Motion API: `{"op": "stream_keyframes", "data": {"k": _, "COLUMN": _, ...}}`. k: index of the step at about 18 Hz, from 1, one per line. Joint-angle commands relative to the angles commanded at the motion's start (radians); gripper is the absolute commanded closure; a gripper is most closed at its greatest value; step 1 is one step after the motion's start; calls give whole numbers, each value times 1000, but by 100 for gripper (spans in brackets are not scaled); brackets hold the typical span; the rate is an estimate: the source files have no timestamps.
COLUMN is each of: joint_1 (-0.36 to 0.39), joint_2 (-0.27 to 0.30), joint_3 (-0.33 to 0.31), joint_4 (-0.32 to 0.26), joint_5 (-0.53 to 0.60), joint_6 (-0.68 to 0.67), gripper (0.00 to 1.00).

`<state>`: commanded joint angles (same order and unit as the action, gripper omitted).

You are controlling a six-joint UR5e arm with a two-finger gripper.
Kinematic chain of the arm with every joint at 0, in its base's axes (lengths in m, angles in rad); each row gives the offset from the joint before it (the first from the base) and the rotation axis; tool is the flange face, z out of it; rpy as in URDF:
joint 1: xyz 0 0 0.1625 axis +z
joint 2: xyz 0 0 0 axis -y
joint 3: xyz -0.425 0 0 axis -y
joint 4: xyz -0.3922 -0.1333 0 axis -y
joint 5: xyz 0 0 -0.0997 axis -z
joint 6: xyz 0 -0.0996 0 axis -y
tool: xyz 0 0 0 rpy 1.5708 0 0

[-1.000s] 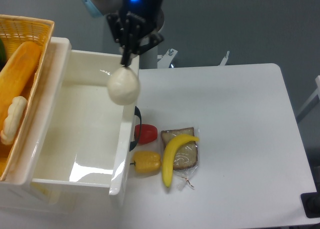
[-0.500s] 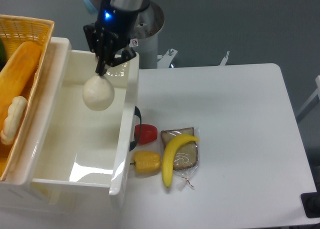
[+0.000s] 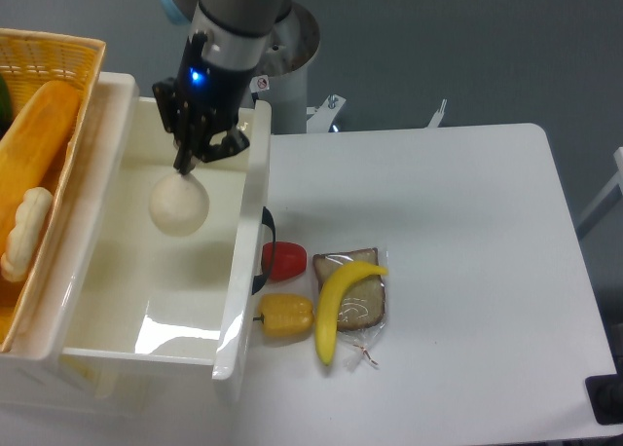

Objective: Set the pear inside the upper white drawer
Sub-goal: 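Lower the fruit into the white drawer with the gripper, then open the gripper to release the fruit inside the drawer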

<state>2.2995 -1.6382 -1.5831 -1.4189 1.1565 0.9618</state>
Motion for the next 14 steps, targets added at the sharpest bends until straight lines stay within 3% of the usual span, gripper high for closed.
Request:
{"op": "stream_keyframes", "data": {"k": 6, "joint_1": -22, "joint_2": -42, "joint_3": 6, "joint_4": -2, "joint_5": 17, "joint_6": -3, "gripper": 90}}
{"op": "stream_keyframes", "data": {"k": 14, "joint_1": -23, "joint_2": -42, "joint_3": 14, "joint_4": -6, "joint_5": 15, "joint_6": -9, "gripper": 46}}
